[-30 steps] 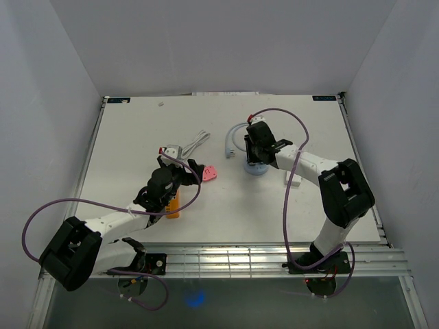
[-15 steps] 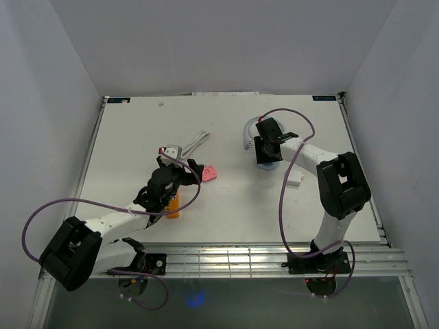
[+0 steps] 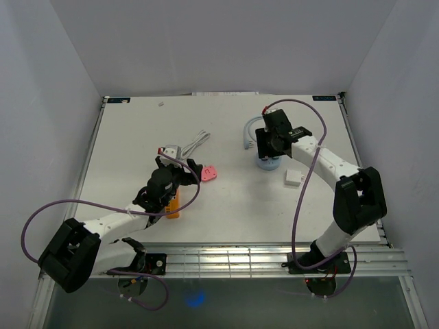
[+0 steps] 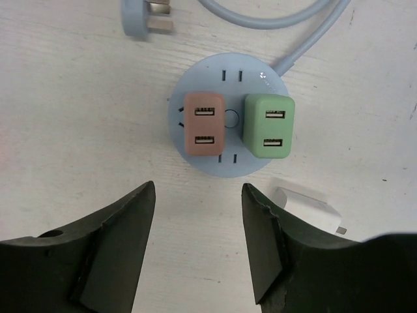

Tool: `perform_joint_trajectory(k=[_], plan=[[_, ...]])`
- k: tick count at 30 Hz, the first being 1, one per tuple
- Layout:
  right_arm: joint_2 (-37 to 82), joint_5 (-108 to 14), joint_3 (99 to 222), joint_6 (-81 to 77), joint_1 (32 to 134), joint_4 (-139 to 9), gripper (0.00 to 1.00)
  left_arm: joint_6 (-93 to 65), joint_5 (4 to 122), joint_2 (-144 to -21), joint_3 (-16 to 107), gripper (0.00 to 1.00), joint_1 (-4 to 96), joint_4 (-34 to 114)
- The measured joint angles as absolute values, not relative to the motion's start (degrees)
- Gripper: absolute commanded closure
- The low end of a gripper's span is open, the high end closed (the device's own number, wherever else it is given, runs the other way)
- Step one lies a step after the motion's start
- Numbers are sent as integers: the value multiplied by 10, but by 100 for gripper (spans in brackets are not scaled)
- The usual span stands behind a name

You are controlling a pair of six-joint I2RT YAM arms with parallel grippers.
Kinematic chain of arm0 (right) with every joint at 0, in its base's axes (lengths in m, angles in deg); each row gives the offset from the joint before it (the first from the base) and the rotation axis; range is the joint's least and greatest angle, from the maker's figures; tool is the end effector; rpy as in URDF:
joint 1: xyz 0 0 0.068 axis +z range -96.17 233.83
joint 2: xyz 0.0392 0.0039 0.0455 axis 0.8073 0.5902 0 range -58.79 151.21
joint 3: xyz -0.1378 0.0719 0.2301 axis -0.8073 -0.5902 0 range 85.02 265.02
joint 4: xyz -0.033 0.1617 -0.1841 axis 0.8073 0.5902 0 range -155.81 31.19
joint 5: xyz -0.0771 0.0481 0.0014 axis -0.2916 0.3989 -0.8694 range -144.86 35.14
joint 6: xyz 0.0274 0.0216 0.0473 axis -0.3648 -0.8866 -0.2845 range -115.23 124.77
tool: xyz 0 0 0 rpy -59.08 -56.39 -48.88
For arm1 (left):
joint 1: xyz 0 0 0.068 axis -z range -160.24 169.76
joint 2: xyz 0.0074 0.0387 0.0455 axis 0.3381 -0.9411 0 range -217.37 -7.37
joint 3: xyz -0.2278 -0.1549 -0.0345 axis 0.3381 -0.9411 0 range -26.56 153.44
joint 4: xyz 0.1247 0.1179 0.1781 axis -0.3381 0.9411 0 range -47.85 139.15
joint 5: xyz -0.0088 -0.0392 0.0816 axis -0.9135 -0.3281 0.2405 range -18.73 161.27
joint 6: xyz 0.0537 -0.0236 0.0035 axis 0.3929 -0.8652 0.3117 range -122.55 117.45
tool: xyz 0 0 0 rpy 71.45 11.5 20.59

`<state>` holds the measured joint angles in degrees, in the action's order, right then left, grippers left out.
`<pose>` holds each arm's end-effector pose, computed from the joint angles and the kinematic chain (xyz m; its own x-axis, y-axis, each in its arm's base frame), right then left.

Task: Insert the plug

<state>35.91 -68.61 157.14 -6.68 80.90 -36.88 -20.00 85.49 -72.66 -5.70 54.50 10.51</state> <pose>0.3154 0.1500 0.2584 -0.7446 -0.1641 -0.6470 -0.1659 0.9844 -0.0588 0.1919 -0.1203 0.2143 -0.2801 -0.1596 -0.9466 0.2845 0.9280 -0.2406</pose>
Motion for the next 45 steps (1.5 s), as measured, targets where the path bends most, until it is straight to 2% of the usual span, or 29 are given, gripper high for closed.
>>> perform_joint_trajectory(k=[3,5,6,7,8,13,16,19,26,41,45], plan=[[330,-657,1571,-65,818,-370,38,-206,870,-727,-57,2,545,108],[318,-641,1567,-63,835,-375,34,-215,887,-727,-56,2,545,115],[316,-635,1567,-63,848,-376,19,-221,897,-728,-53,2,544,122],[318,-629,1567,-65,867,-379,10,-228,905,-731,-49,2,542,129],[320,-623,1566,-66,879,-382,6,-236,912,-734,-43,2,538,137],[356,-601,1564,-68,956,-411,5,-280,929,-746,-25,2,508,175],[385,-589,1565,-68,981,-439,2,-315,932,-744,-25,2,479,196],[414,-585,1565,-68,990,-467,6,-353,944,-732,-26,2,458,218],[474,-590,1565,-71,1008,-537,7,-438,990,-688,-28,2,454,270],[569,-707,1644,-98,1070,-596,6,-467,998,-662,-32,2,454,287],[573,-730,1647,-113,1079,-596,3,-466,998,-662,-32,2,454,287]])
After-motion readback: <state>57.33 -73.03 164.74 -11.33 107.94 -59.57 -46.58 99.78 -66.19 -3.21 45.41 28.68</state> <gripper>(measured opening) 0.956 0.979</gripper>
